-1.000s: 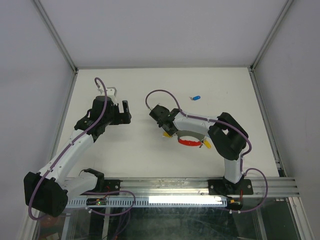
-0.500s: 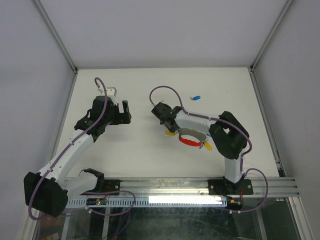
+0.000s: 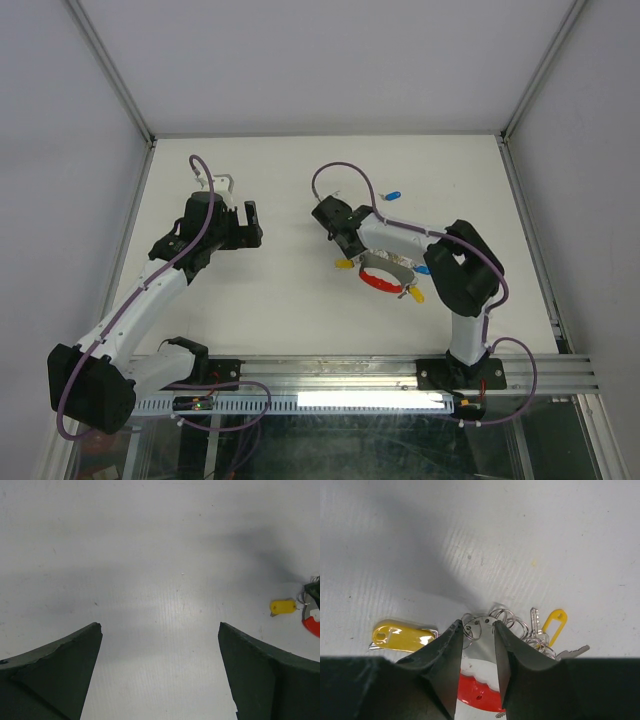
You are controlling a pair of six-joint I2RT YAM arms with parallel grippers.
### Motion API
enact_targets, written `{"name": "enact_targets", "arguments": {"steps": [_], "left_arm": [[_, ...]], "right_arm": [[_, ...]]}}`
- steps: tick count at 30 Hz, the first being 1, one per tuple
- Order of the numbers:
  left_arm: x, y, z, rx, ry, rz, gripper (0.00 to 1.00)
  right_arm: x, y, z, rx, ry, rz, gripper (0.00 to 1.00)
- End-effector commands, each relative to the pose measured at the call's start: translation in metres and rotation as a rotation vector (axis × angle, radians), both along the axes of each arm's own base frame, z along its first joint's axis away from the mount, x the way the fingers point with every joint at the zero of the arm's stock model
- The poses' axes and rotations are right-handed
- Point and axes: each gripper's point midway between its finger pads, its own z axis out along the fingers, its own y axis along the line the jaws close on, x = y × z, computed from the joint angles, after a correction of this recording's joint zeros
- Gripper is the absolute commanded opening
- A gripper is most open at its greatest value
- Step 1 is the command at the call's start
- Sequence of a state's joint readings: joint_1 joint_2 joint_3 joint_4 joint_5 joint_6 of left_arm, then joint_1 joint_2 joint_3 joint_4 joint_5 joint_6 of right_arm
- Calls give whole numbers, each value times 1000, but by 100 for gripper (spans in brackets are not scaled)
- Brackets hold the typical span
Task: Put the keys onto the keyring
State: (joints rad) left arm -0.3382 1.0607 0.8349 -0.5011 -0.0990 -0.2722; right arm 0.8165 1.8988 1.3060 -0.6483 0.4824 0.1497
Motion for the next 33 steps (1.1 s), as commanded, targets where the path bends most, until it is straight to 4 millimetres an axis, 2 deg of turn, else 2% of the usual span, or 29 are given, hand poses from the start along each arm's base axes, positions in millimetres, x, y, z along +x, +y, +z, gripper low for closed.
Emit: {"name": "enact_targets", "arguments": {"steps": [1, 5, 8, 13, 19, 33], "left_arm": [[5, 1, 10, -8, -40, -3, 99], [5, 0, 9, -10, -39, -5, 99], [5, 0, 11, -11, -42, -6, 99], [5, 0, 9, -10, -36, -6, 99], [4, -1, 8, -14, -32, -9, 99], [5, 0, 7, -10, -32, -5, 99]], "right_arm": [[15, 7, 37, 103, -100, -41, 36], [17, 6, 43, 124, -108, -38, 38], [14, 13, 44, 156, -88, 11, 40], [0, 27, 36, 197, 1, 146, 40], [-2, 25, 24, 149, 49, 167, 40], [8, 13, 10, 47, 36, 120, 38]]}}
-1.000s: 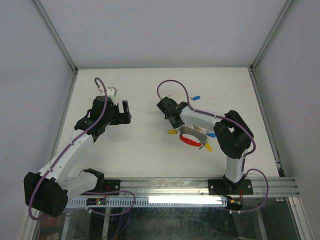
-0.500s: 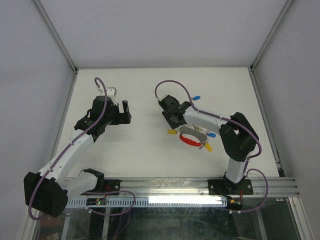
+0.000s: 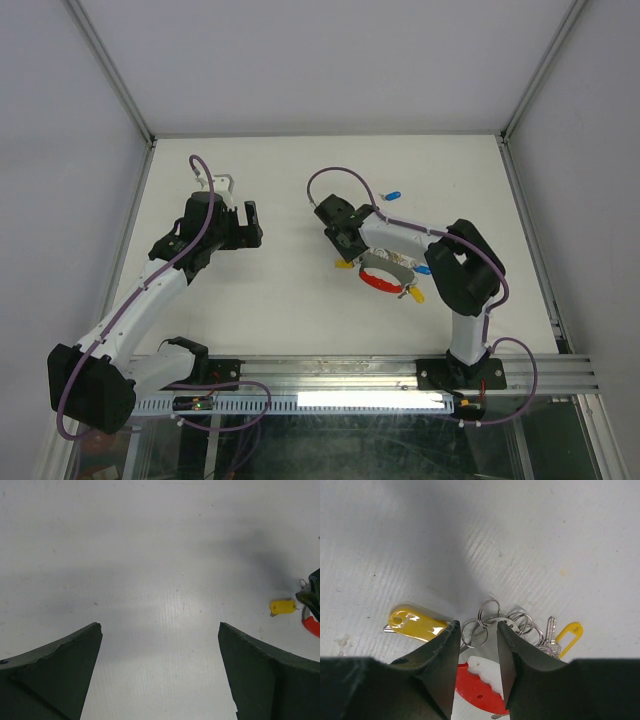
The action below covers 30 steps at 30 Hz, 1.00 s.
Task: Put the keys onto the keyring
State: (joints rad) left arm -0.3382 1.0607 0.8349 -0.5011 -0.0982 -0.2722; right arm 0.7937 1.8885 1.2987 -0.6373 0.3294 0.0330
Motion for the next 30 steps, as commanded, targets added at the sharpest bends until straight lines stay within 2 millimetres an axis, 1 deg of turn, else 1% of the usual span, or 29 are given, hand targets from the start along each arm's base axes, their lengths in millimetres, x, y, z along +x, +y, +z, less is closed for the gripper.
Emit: {"name": "enact_targets", "arguments": {"steps": [1, 13, 19, 21, 26, 30], "left_arm": [[5, 0, 7, -8, -31, -6, 99], [6, 0, 8, -9, -34, -6, 99], [6, -1, 8, -12, -32, -6, 99], [6, -2, 9, -14, -32, -9, 99], [6, -2, 9, -15, -32, -9, 99], [6, -2, 9, -16, -32, -10, 99]], "right_arm": [[17, 3, 16, -5, -70, -15, 37], [20, -4, 14, -45, -90, -35, 31], [23, -4, 18, -39, -109, -42, 28], [21, -1, 17, -28, -97, -30, 28], [15, 10, 12, 17, -63, 9, 34], [13, 13, 11, 15, -59, 17, 34]]}}
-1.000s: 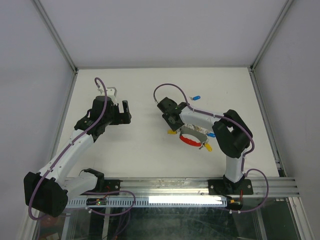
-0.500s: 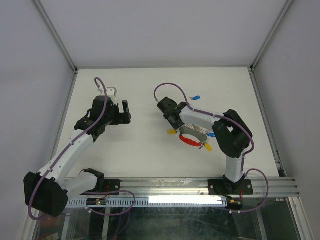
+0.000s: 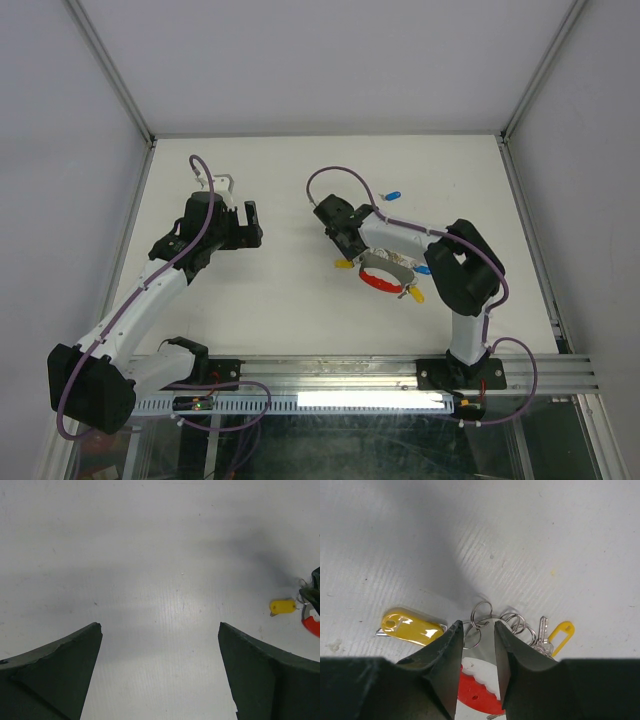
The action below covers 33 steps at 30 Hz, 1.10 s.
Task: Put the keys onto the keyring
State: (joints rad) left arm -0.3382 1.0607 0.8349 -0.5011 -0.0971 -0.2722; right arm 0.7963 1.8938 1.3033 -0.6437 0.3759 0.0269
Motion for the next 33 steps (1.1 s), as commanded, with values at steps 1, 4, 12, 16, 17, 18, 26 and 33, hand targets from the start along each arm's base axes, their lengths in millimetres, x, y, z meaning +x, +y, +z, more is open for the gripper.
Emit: {"name": "enact_targets", "arguments": {"steps": [1, 4, 12, 16, 17, 18, 26, 33], "left_arm": [[6, -2, 9, -15, -31, -9, 99], [7, -2, 9, -16, -32, -10, 99], [5, -1, 7, -11, -29, -7, 99], [5, -1, 7, -12, -29, -9, 99], [6, -1, 7, -11, -29, -7, 99], [6, -1, 8, -11, -30, -7, 99], [6, -1, 8, -11, -31, -7, 99], [6, 0, 8, -8, -33, -7, 99]], "right_arm": [[9, 19, 8, 52, -32, 27, 34], [8, 19, 5, 38, -24, 32, 34], [11, 7, 0, -54, -45, 15, 35], [14, 2, 2, -78, -64, 6, 33], [14, 2, 2, -81, -65, 7, 32], [14, 1, 2, -83, -67, 6, 31], [15, 1, -1, -90, -64, 9, 26], [12, 3, -6, -81, -49, 20, 10]]}}
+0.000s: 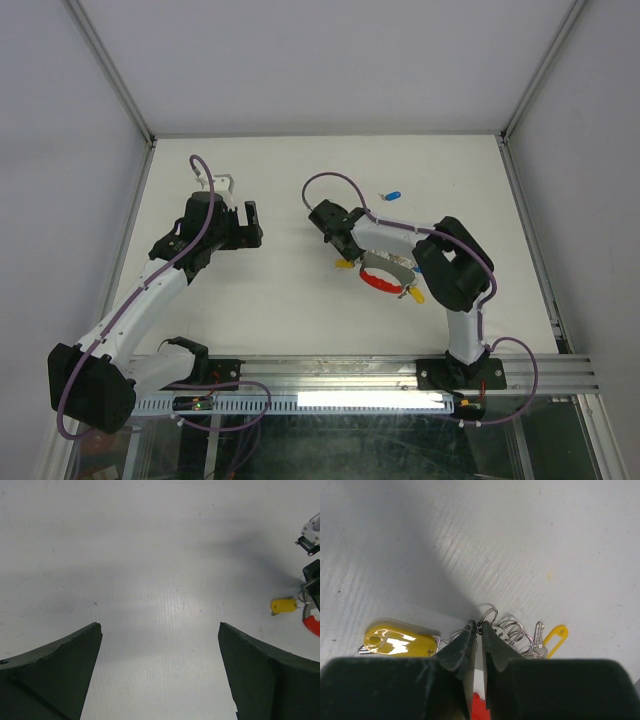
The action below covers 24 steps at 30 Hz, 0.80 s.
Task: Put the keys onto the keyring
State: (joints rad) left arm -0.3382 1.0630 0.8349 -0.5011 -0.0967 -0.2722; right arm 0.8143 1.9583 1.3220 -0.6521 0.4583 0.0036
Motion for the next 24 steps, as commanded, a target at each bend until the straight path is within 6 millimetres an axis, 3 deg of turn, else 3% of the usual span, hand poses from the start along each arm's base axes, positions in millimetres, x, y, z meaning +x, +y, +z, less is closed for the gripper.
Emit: {"name": "enact_targets", "arguments": {"steps": [1, 3, 10, 17, 21, 24], "left_arm": [[6, 0, 9, -9, -37, -7, 99], [6, 0, 10, -8, -38, -5, 99], [8, -5, 22, -34, -65, -22, 99], [11, -28, 55, -141, -159, -114, 99], [5, -44, 63, -181, -175, -218, 98], [2, -55, 72, -203, -201, -291, 96]], "right_arm": [[9, 10, 8, 26, -34, 9, 7], [10, 9, 11, 31, -42, 8, 0], [14, 11, 43, 95, -121, 6, 0], [4, 31, 84, 334, -153, 79, 0], [-9, 42, 100, 462, -144, 131, 0], [-19, 53, 126, 615, -204, 204, 0]]}}
